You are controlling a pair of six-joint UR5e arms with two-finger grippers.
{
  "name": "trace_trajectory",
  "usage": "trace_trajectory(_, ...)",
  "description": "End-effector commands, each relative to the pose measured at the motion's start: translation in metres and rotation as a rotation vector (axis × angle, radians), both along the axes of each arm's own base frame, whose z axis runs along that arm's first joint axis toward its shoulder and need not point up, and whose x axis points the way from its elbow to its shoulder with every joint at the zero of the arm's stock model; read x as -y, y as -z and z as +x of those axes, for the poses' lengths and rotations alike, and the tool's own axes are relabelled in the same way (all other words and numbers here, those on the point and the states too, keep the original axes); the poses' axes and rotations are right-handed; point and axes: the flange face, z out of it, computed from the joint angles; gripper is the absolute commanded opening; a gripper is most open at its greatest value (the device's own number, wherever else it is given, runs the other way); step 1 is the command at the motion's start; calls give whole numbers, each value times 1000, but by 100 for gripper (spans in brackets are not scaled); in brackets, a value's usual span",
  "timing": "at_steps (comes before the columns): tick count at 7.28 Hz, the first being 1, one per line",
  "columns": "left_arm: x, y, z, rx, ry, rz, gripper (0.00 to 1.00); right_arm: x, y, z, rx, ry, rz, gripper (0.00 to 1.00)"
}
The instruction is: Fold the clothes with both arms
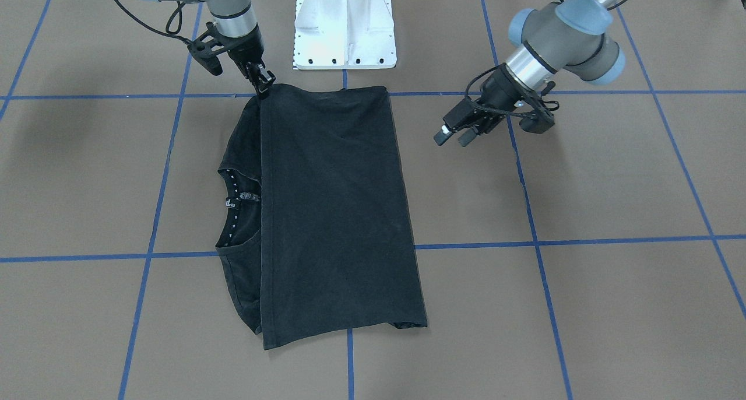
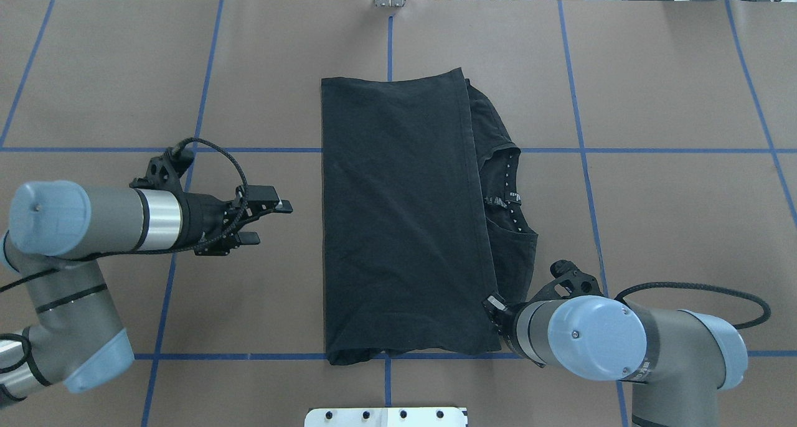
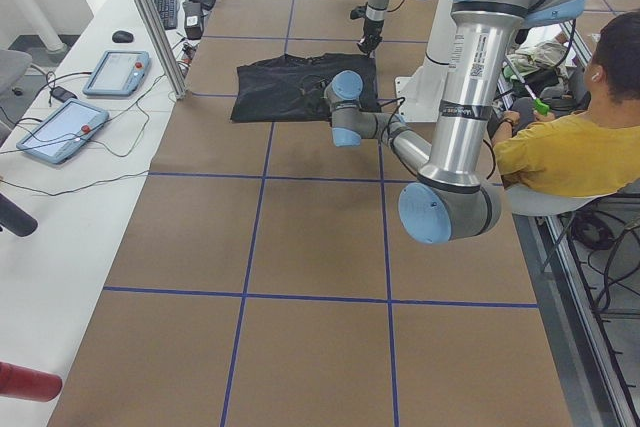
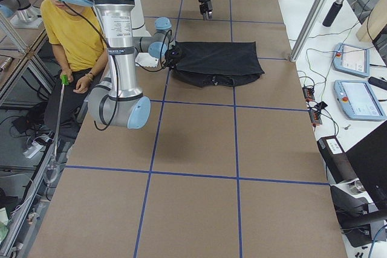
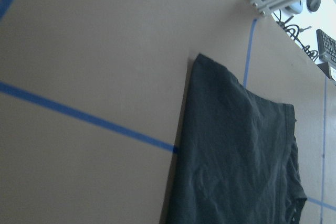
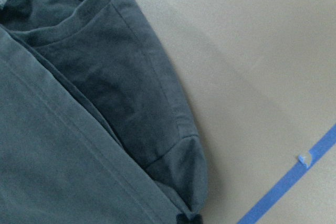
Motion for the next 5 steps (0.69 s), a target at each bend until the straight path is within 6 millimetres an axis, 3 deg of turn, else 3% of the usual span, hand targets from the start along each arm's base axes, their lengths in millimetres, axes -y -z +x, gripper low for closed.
trace_trajectory(1, -69, 7, 51, 9, -62, -87, 83, -1, 2, -1, 3, 3, 1, 0)
trace_trajectory(3, -102, 4, 78, 27, -87, -89, 71, -1, 0, 0, 0, 3, 0, 0)
trace_trajectory(5, -135, 4, 96, 39, -142, -121, 66, -1, 1, 0, 2, 4, -1, 0)
